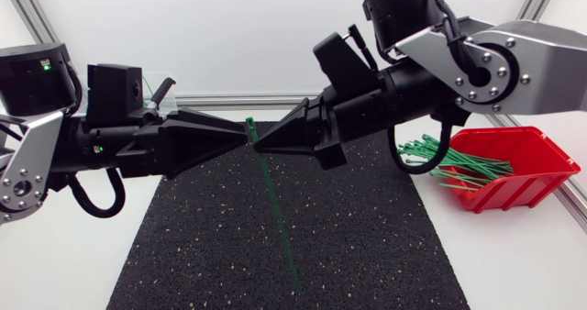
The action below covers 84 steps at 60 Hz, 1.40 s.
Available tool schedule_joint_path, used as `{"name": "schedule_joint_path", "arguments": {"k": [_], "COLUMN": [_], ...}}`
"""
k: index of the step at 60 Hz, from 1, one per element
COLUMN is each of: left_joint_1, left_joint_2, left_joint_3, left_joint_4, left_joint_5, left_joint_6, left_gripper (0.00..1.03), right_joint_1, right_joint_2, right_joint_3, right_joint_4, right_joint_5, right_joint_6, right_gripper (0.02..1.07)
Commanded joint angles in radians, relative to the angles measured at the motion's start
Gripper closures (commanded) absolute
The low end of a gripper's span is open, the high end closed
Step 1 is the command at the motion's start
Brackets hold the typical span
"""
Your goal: Take a green cable tie from the red box, thread the tail through the head to close it, then place it in the transparent bin on the left.
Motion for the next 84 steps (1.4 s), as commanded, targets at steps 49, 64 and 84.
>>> {"name": "schedule_joint_path", "arguments": {"k": [49,64,84], "left_joint_1": [-0.022,-0.028,-0.044], "left_joint_2": [0.089,0.074,0.062], "left_joint_3": [0.049,0.038,0.017], "left_joint_4": [0.146,0.146,0.151], "left_joint_5": [0.004,0.004,0.004], "left_joint_6": [-0.171,-0.185,-0.19], "left_gripper": [0.39,0.52,0.66], "right_joint_1": [-0.046,-0.04,-0.046], "right_joint_2": [0.035,0.046,0.034], "right_joint_3": [-0.044,-0.05,-0.053], "right_joint_4": [0.123,0.129,0.132], "right_joint_5": [-0.104,-0.104,-0.104], "right_joint_6": [0.157,0.161,0.167], "right_gripper": [1.01,1.01,1.01]}}
